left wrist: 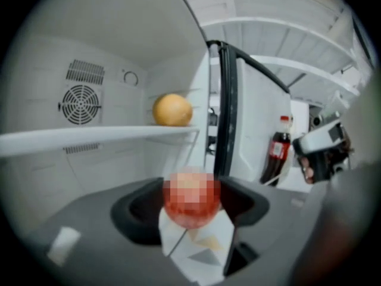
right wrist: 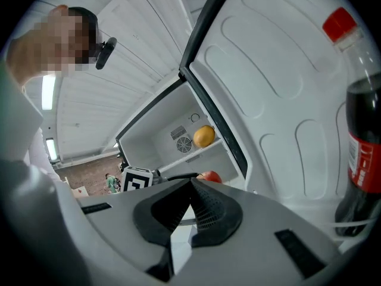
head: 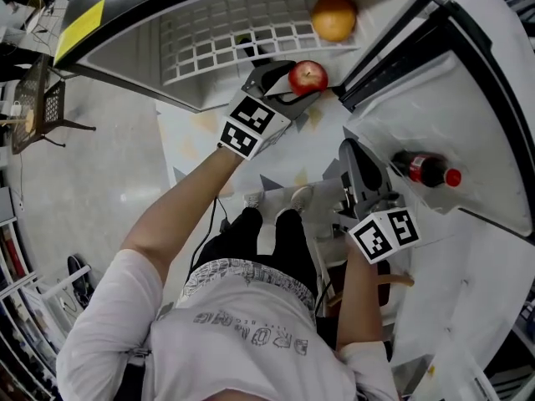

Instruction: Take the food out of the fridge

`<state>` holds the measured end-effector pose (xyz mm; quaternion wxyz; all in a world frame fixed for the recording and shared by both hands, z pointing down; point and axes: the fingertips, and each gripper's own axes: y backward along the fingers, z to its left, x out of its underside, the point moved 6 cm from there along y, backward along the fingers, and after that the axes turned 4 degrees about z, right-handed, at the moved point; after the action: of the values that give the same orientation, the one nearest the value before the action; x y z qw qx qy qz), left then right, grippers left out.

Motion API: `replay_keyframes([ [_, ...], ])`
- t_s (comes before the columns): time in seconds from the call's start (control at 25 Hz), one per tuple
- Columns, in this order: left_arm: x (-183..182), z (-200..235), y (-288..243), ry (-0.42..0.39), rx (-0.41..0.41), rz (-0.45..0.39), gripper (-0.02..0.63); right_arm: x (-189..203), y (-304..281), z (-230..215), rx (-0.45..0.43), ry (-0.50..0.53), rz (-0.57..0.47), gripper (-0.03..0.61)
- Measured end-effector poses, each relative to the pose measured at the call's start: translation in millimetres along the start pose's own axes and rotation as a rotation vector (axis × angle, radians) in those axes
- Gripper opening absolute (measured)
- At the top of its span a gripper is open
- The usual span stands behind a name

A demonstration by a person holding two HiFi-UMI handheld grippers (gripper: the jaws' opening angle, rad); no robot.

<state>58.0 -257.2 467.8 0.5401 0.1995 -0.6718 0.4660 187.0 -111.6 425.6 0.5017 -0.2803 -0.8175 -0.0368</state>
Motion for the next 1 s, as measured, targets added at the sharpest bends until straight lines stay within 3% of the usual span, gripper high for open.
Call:
replay_keyframes([
  [0.72,-70.5,-28.6,118.4,-0.014,0.014,-0.199,0.294,-45.8,13.4,55.4,0.006,0.096,-0.051,0.0],
  [1.0,-84.6,-32.2,149.3,-0.01,0.008,-0.228,0.293,-58.1,23.0,68.7,0.015,0.122,-0.066,0.0],
])
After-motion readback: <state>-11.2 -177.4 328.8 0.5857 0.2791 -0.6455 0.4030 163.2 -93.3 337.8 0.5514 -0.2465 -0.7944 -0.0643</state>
